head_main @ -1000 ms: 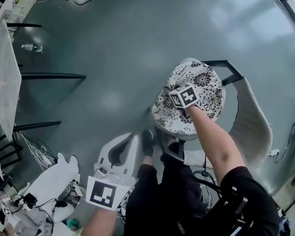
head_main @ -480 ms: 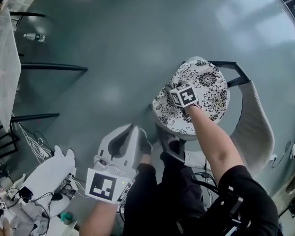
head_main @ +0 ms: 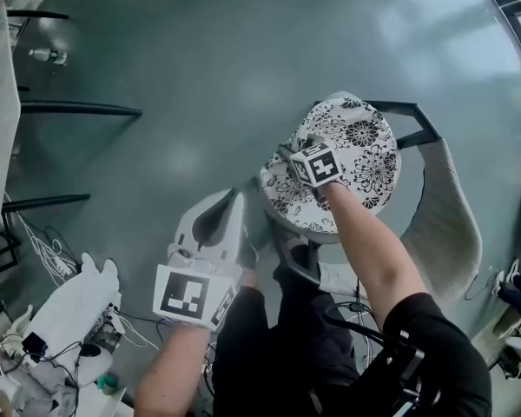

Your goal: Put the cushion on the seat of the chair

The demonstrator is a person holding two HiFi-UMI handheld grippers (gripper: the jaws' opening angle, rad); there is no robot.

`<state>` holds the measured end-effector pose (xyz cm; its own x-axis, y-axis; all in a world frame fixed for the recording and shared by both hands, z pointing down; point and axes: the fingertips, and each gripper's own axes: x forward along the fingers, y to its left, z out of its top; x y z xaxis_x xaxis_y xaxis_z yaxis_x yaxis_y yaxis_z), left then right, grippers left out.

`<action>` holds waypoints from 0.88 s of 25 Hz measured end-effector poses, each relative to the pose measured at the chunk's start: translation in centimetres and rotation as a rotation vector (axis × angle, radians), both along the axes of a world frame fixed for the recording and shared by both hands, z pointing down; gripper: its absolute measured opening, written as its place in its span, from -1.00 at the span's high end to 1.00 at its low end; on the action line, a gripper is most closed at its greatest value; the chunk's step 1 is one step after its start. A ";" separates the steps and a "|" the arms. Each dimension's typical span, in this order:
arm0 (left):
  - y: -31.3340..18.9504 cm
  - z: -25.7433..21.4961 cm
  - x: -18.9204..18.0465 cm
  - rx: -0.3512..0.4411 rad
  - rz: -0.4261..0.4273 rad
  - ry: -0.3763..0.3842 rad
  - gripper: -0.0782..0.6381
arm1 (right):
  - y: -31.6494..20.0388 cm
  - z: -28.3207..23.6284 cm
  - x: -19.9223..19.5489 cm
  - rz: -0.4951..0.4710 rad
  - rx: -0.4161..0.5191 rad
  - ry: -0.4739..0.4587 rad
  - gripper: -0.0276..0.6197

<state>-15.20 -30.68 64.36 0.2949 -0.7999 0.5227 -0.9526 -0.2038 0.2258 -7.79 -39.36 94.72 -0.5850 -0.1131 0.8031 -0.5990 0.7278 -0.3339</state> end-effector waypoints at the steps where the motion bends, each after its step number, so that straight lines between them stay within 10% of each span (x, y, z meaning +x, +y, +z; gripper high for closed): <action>1: -0.2 0.6 0.1 -0.005 0.004 0.001 0.76 | 0.1 -0.1 -0.2 0.000 -0.002 0.000 0.25; 22: 0.7 -1.7 -1.2 -0.034 0.012 0.009 0.76 | -0.5 -12.7 -1.0 0.167 0.092 -0.052 -0.27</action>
<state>-16.36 -30.02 62.67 0.3094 -0.7783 0.5464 -0.9480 -0.2075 0.2413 -8.75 -39.88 82.05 -0.5926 -0.2835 0.7540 -0.6977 0.6484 -0.3045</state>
